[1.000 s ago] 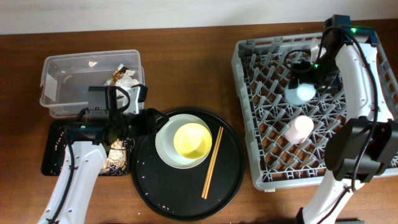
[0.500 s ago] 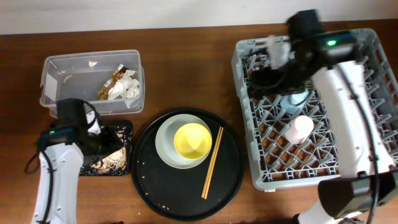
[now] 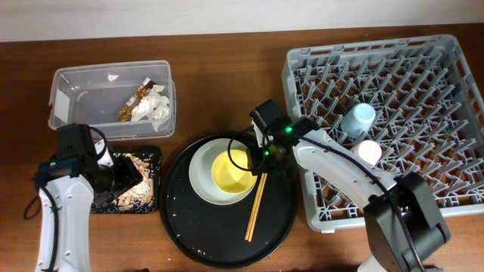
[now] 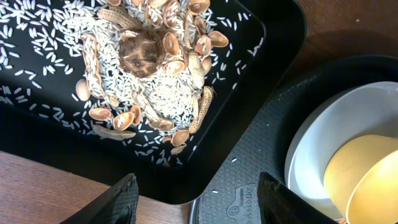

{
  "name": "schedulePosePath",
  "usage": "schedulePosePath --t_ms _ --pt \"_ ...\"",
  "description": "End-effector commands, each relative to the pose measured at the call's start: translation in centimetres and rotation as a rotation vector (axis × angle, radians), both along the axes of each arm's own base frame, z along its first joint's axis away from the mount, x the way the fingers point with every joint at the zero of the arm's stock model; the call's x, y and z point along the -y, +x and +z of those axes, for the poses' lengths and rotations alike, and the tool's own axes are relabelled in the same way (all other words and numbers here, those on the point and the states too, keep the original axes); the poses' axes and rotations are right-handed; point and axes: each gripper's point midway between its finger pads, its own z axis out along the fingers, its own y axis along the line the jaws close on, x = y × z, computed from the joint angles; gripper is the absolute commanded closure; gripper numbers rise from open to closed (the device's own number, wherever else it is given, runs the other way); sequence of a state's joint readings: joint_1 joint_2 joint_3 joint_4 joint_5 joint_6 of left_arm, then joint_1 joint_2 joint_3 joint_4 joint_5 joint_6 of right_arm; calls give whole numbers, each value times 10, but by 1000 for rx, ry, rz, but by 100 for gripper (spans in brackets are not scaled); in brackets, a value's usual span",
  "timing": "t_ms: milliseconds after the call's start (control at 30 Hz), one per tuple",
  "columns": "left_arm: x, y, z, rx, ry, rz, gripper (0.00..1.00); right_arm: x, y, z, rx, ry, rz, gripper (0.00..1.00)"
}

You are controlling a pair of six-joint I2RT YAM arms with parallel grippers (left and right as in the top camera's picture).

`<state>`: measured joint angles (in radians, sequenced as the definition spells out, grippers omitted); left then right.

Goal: Sort waste into correct bins and load items into the dishwasher rack
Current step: 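Grasp the yellow bowl with right gripper and place it in the rack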

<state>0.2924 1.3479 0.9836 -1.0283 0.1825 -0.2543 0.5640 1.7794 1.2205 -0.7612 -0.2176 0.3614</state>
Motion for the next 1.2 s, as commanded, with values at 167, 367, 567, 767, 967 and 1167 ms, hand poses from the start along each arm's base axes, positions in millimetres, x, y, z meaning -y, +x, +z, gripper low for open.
schedulePosePath --t_ms 167,367,567,767,967,1167 --pt "0 1 3 13 -2 8 39 -4 -11 -25 -64 -46 -35 64" --pt "0 1 3 13 -2 8 39 -1 -13 -26 -83 -55 -62 82" --pt "0 1 3 13 -2 8 39 2 -19 -31 -116 -65 -110 90" --pt "0 1 3 14 -2 8 39 -1 15 21 32 -19 -68 96" --pt "-1 2 3 17 -1 8 39 115 140 196 610 -253 -195 96" --pt "-2 6 4 36 5 8 39 308 184 279 882 -1062 -606 96"
